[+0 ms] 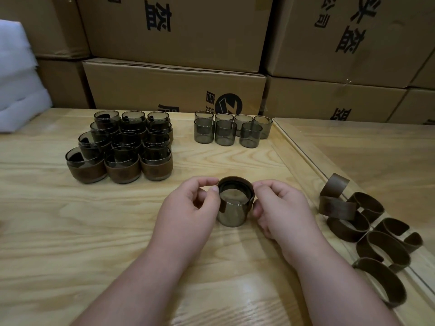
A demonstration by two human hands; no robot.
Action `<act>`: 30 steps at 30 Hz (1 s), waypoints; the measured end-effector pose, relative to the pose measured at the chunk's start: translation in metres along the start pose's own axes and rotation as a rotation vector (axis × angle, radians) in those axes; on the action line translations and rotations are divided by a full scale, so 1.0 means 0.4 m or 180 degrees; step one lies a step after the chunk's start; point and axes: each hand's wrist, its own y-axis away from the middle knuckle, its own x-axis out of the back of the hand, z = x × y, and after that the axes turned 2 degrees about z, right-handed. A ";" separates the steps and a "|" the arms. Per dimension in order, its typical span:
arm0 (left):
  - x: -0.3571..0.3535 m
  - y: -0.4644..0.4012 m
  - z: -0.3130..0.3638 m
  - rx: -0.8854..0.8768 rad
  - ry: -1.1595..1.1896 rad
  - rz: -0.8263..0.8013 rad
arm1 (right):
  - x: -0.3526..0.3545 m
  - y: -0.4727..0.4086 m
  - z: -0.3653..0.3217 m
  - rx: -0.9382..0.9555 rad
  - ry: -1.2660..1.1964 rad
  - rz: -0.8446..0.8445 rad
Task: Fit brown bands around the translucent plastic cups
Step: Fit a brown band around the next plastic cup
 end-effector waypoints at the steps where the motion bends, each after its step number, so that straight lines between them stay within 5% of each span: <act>1: 0.001 -0.002 0.002 0.0038 0.0013 0.0027 | 0.001 0.000 -0.002 -0.0068 -0.0071 -0.0030; 30: 0.003 -0.006 0.033 0.0491 -0.0254 -0.0237 | -0.004 -0.014 0.002 -0.0576 0.0244 -0.0480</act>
